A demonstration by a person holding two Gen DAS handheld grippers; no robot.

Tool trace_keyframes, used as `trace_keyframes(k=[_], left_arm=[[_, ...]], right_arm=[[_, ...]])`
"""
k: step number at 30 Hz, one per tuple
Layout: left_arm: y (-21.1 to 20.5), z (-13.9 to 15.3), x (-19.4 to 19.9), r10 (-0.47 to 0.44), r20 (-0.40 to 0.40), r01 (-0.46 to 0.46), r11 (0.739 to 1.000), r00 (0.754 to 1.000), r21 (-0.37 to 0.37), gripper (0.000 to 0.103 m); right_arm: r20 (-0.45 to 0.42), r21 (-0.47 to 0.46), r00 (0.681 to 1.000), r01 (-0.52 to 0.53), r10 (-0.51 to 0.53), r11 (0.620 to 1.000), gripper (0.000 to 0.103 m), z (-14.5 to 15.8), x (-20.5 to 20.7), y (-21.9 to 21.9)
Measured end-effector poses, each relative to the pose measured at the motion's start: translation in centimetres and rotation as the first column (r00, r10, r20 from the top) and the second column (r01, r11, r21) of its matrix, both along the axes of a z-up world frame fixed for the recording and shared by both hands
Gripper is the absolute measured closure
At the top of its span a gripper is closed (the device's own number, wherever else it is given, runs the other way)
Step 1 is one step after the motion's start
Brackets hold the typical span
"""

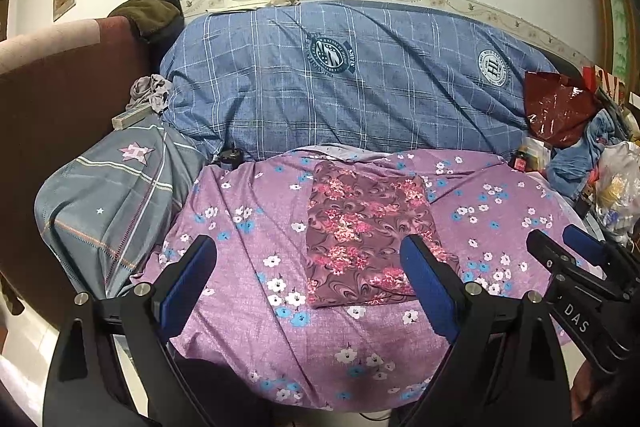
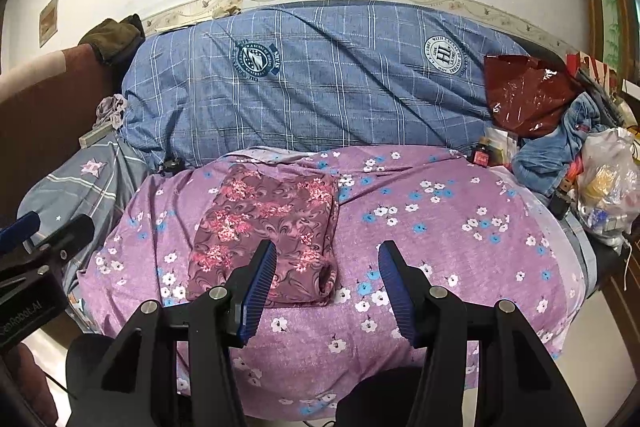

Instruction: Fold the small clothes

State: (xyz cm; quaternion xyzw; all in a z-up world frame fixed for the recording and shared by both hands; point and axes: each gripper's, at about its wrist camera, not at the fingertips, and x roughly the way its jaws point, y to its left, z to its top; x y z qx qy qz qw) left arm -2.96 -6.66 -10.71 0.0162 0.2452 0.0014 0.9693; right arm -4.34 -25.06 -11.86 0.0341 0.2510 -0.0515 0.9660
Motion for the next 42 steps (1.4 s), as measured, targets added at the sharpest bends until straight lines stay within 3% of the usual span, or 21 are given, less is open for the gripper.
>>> trace_keyframes(k=[42], left_arm=[[1.2, -0.8, 2.2, -0.015, -0.034, 0.013, 0.999, 0.999, -0.043, 0.009]], right_arm=[[0.014, -0.012, 1.0, 0.0, 0.001, 1.0, 0.048, -0.8, 1.5, 1.0]])
